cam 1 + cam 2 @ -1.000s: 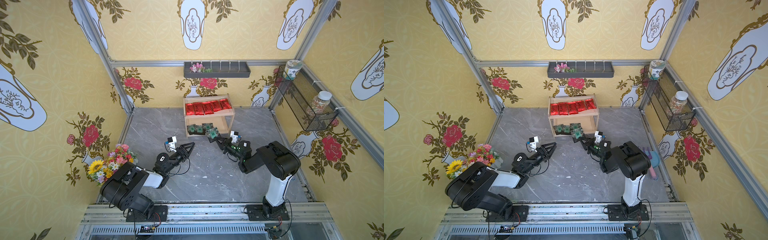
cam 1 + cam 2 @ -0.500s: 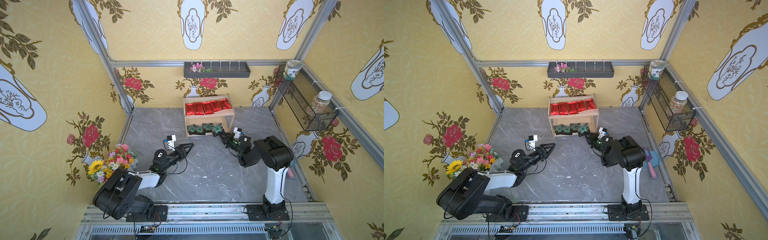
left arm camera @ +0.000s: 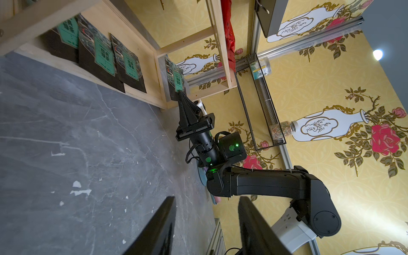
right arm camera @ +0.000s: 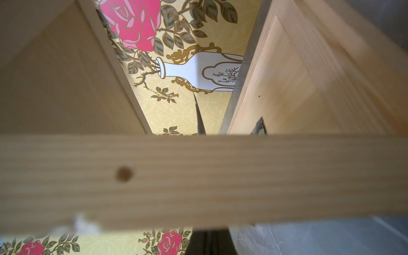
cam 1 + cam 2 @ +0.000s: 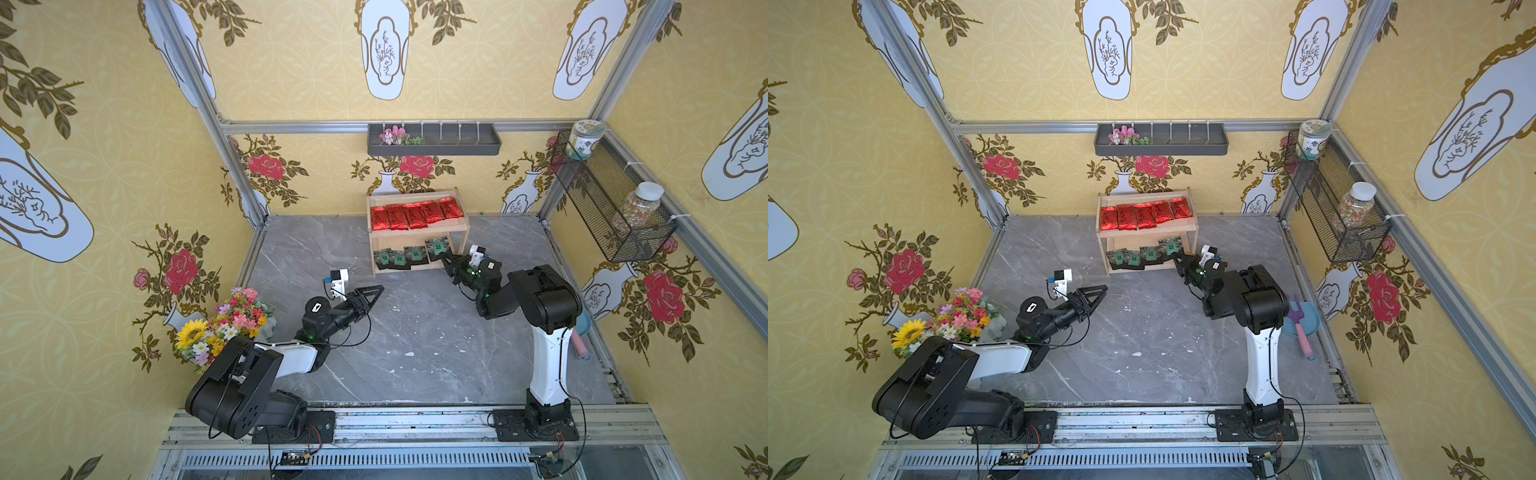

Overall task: Place the tea bags on the shelf by color
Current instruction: Place the tea bag on the shelf.

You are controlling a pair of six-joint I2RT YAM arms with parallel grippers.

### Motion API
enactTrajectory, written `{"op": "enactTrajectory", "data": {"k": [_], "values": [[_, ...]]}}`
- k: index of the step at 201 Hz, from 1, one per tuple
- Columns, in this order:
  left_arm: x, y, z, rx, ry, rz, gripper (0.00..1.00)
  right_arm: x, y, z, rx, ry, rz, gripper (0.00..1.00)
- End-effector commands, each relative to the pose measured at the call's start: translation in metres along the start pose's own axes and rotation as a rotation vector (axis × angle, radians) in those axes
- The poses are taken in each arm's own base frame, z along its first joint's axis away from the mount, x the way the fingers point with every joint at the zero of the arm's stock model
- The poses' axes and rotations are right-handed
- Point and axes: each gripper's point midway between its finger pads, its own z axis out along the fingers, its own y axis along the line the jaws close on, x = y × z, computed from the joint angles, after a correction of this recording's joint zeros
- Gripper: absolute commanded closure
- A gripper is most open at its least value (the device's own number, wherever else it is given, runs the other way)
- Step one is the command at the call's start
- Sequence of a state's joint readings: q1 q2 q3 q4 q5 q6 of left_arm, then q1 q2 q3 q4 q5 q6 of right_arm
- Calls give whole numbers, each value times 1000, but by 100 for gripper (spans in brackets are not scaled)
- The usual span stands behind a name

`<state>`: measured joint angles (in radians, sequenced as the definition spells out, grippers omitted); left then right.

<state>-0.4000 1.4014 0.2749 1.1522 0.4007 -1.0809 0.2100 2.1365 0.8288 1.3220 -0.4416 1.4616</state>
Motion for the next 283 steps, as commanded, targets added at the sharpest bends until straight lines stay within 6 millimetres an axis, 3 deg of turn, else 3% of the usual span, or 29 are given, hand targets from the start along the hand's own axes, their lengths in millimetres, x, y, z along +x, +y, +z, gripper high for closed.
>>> {"op": "enactTrajectory", "data": {"k": [1, 148, 283], "values": [[1, -1, 0, 8, 16, 16, 49, -1, -5, 1, 13, 14, -1, 96], [-4, 6, 0, -5, 15, 1, 48, -15, -27, 22, 56, 18, 32, 89], [-5, 7, -2, -8, 7, 5, 48, -22, -41, 23, 84, -26, 50, 88]]}}
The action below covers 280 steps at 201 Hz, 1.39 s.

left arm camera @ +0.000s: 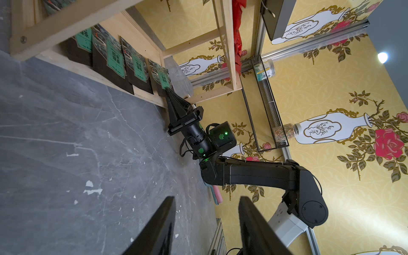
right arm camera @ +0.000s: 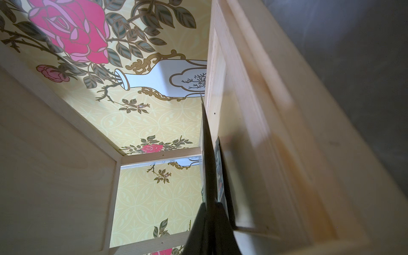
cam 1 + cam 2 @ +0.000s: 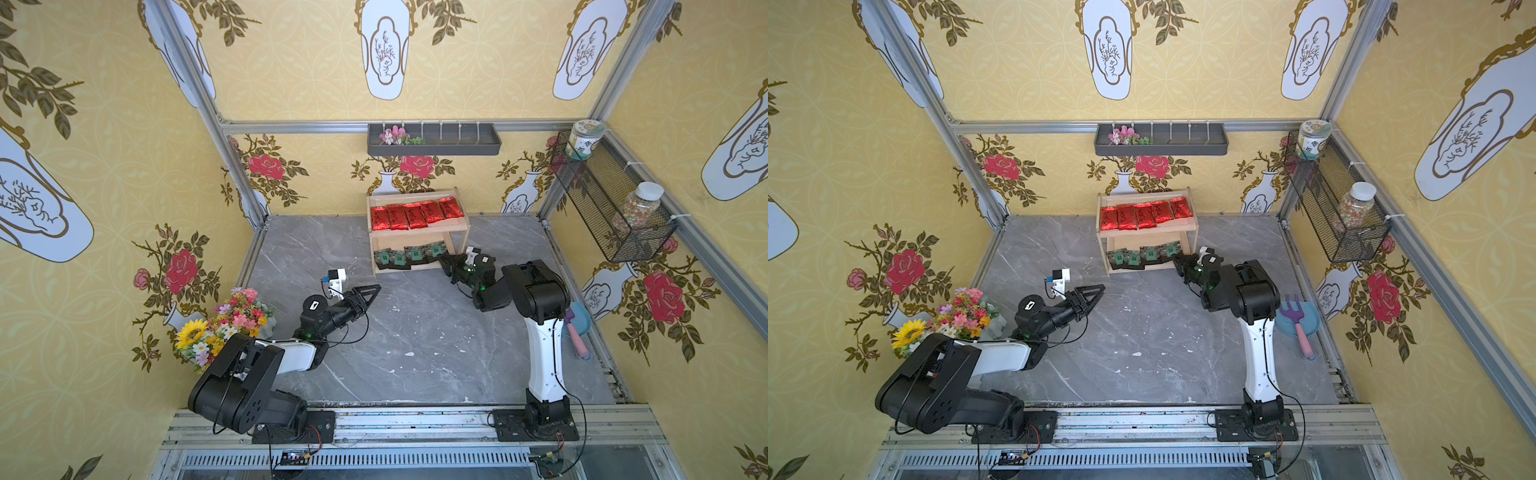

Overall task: Place the tea bags on the shelf by color
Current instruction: Place the tea bag on the shelf.

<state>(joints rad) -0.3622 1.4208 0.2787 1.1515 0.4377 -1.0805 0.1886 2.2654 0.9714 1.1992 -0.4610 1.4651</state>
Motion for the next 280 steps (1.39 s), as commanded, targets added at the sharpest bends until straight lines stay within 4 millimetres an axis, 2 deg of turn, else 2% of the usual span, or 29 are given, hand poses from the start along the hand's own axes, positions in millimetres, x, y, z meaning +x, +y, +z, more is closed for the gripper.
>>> {"op": "enactTrajectory", "data": {"k": [1, 17, 54, 67, 87, 121, 152, 232, 254, 280], "values": [[0, 0, 0, 5, 2, 15, 48, -6, 2, -1, -14, -34, -2, 88], [0, 0, 0, 4, 2, 14, 48, -7, 0, -1, -11, -41, 3, 87], [-2, -1, -1, 9, 0, 10, 48, -5, -3, -1, 19, -32, 13, 72], [-5, -2, -2, 17, -11, 9, 48, -4, 2, 1, 25, -12, 12, 70], [-9, -8, -5, 32, -27, 22, 48, -2, 5, 2, 82, 15, -6, 62], [-13, -14, -8, 46, -42, 33, 48, -1, -5, -4, 236, 36, 19, 48], [-13, -15, -9, 48, -38, 31, 48, 1, -17, -11, 409, 64, 33, 48], [-13, -19, -9, 65, -36, 34, 48, 4, -11, -19, 704, 90, -28, 45], [-13, -16, -8, 49, -36, 34, 48, 15, -2, -20, 719, 129, -75, 44], [-18, -9, -10, -19, -51, 46, 48, 41, 7, -37, 753, 185, -173, 41]]}}
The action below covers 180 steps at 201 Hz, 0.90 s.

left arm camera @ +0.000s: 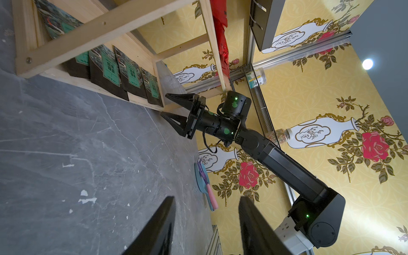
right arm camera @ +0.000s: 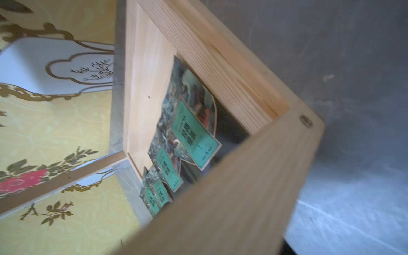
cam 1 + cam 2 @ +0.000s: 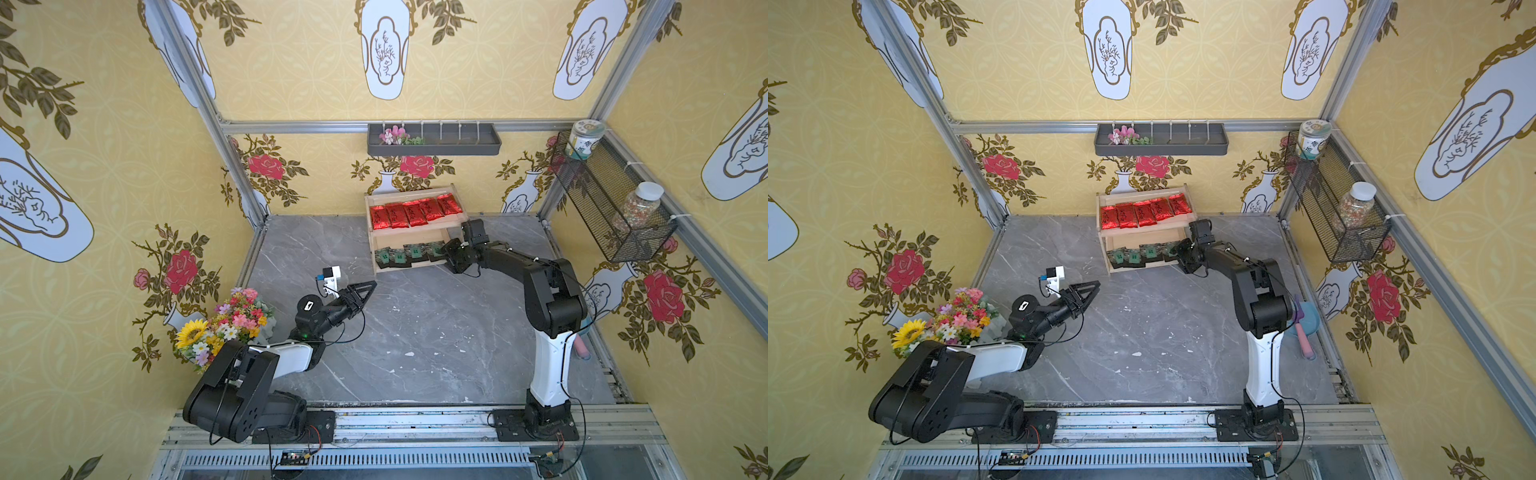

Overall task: Place the tea bags on the shelf by color
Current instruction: Place the tea bag on the shelf, then reset both arms

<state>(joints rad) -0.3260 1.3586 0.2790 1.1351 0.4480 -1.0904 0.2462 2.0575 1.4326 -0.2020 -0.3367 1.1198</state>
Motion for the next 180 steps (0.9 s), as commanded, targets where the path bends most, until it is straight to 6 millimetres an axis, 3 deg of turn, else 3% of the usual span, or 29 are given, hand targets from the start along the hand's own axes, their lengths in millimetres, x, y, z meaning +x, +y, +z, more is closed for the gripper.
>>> {"op": "enactTrajectory", "data": {"k": [1, 16, 38, 52, 65, 88, 100, 112, 129, 144, 154, 180], "values": [[-5, 4, -2, -49, -13, 35, 48, 27, -12, -16, 84, 31, -110, 41], [-11, 6, -7, -109, -41, 58, 49, 51, -16, -29, 104, 39, -192, 40], [-27, 6, -16, -245, -100, 122, 48, 71, -24, -58, 142, -13, -365, 38], [-40, 5, -29, -328, -170, 168, 45, 67, -34, -83, 208, -124, -489, 35], [-55, 8, -45, -421, -257, 201, 34, 63, -38, -102, 211, -188, -593, 32], [-75, 9, -69, -558, -360, 299, 30, 49, -35, -132, 183, -305, -710, 31], [-85, 5, -80, -582, -428, 343, 27, 47, -28, -140, 105, -316, -742, 29], [-90, 7, -91, -598, -486, 386, 17, 47, -20, -147, 51, -322, -818, 13], [-89, 14, -99, -614, -497, 662, 13, 50, -20, -145, 24, -341, -1008, 0], [-97, 29, -117, -708, -578, 821, 13, 67, -24, -137, -80, -239, -1089, 3], [-112, 37, -127, -778, -642, 778, 8, 51, -32, -140, -12, -271, -1057, 3], [-126, 50, -108, -779, -509, 836, 11, 7, -76, -147, 103, -441, -1027, 3]]}}
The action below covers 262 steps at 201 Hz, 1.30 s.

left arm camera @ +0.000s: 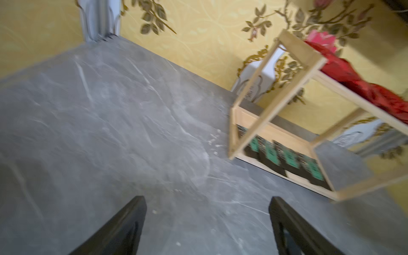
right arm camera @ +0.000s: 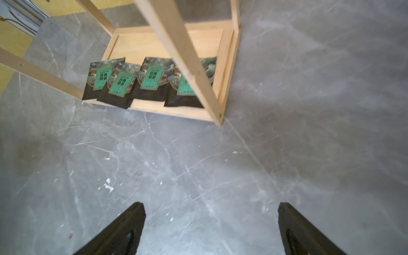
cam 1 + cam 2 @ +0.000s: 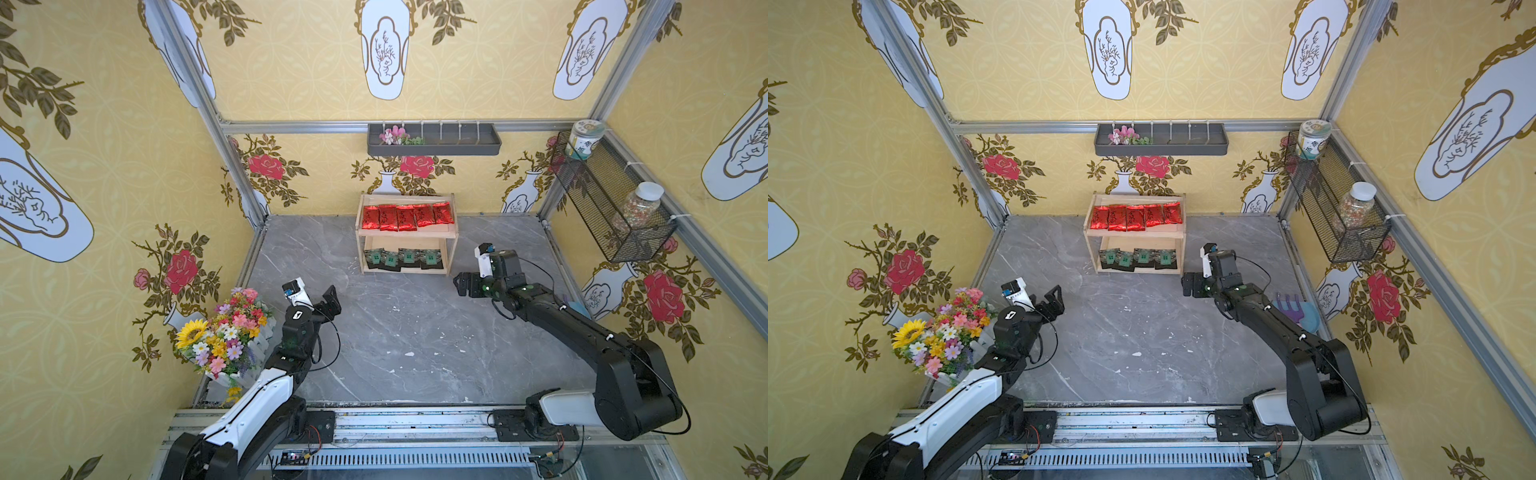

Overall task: Place the tea bags on the shelf by color
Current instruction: Reset both arms

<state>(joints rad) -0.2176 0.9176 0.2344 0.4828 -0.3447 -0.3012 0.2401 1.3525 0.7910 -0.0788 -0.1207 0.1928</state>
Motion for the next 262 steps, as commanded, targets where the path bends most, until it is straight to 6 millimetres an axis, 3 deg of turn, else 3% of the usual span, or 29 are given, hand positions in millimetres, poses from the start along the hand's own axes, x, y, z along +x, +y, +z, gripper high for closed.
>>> {"op": "enactTrajectory", "data": {"k": [1, 13, 33, 45, 61, 90, 122, 142, 158, 182, 216, 247, 262], "values": [[-28, -12, 14, 47, -79, 136, 11, -1, -38, 0, 93, -120, -76, 3], [-11, -13, 22, 66, -29, 243, 10, 6, -52, -3, 129, -205, -91, 3], [13, 13, 24, 30, -9, 207, 10, 6, -80, -6, 159, -233, 7, 3], [8, 18, 21, 56, -56, 127, 9, 4, -88, -5, 63, -236, 86, 3], [6, 15, 19, 106, -89, 115, 8, 2, -100, -19, -55, -309, 165, 3], [12, 11, 32, 114, -30, 134, 9, 31, -97, -24, 97, -281, 34, 3], [14, 9, 29, 115, -32, 154, 10, 29, -101, -29, 216, -411, -100, 3], [20, -1, 27, 120, -33, 200, 6, 38, -114, -23, 250, -461, -60, 3], [28, -15, 31, 130, -20, 272, 3, 43, -125, -10, 264, -392, -16, 3], [31, -19, 37, 115, -13, 302, 1, 43, -125, -7, 265, -375, -24, 3], [21, -5, 28, 101, -54, 229, 1, 43, -123, -7, 272, -375, -39, 3], [4, 26, 14, 37, -128, 91, 1, 43, -120, -6, 265, -371, -49, 3], [3, 28, 14, 32, -130, 87, 1, 43, -121, -6, 267, -370, -50, 3]]}}
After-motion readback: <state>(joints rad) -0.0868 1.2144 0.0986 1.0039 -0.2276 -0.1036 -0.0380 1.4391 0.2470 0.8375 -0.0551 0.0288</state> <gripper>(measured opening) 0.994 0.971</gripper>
